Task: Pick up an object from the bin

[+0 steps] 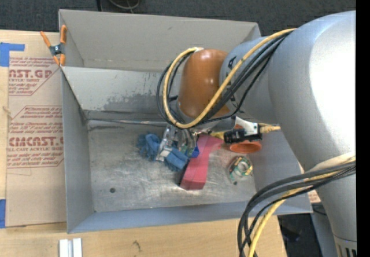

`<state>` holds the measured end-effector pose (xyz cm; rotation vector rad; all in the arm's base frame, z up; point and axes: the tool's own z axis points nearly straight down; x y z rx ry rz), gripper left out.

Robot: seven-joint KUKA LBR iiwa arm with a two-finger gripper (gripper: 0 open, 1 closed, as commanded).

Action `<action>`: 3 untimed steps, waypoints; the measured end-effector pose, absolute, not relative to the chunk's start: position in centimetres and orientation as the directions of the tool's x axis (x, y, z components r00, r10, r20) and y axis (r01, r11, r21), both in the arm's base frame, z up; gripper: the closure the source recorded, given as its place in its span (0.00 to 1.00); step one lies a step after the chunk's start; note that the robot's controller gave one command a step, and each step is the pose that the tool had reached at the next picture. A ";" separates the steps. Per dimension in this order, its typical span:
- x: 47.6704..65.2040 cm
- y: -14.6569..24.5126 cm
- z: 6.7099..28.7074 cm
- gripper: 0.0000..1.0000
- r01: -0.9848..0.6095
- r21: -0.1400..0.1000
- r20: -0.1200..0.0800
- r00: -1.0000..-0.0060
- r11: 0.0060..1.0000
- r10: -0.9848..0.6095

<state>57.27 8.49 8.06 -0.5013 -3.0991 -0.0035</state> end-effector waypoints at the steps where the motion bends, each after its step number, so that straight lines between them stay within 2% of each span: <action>1: 57.1 8.5 8.5 1.00 0.315 0.000 0.004 -0.949 0.949 0.315; 3: 57.3 8.5 10.7 1.00 0.315 0.003 -0.002 -0.949 0.949 0.315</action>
Offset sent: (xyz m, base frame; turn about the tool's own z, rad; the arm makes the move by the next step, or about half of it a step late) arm 0.0001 -0.0001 0.0298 0.0000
